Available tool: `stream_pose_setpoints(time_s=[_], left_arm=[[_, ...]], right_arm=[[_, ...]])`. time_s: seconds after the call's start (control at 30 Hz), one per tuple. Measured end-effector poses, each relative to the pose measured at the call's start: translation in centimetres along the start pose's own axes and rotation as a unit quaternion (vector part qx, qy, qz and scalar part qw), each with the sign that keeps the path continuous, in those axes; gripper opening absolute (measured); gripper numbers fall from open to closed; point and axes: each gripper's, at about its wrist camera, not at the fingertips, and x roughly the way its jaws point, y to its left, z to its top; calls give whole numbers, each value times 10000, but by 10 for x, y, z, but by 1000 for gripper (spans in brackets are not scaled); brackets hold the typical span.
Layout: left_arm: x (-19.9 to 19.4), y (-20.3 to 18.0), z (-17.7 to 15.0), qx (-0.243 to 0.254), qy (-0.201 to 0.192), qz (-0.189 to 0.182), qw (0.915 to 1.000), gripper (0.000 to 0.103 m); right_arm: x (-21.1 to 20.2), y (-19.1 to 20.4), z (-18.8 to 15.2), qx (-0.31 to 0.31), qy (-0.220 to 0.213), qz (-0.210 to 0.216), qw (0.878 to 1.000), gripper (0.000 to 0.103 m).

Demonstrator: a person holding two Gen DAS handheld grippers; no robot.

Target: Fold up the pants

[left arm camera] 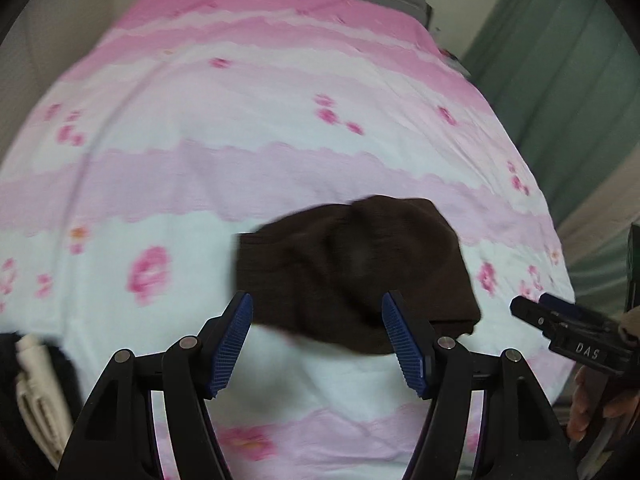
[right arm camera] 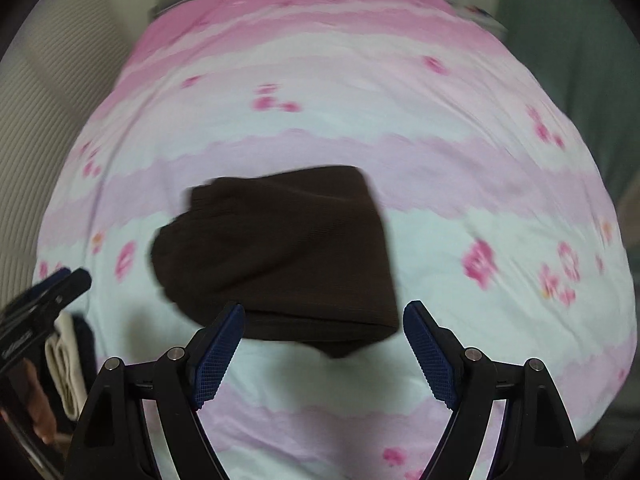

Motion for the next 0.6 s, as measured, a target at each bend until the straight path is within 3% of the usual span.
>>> stream_pose_setpoints(time_s=[0.2, 0.37, 0.5, 0.6], left_arm=[[51, -36, 27, 54, 443, -26, 9990, 66], [88, -42, 35, -131, 814, 313, 9961, 63], [95, -34, 34, -476, 934, 374, 9938, 31], [74, -27, 30, -665, 699, 29, 9953, 25]], right_arm=[[20, -49, -1, 535, 135, 77, 9984, 82], [28, -58, 2, 456, 181, 147, 9987, 82], [34, -65, 3, 446, 207, 232, 9985, 82], [39, -65, 5, 400, 246, 281, 9985, 82]])
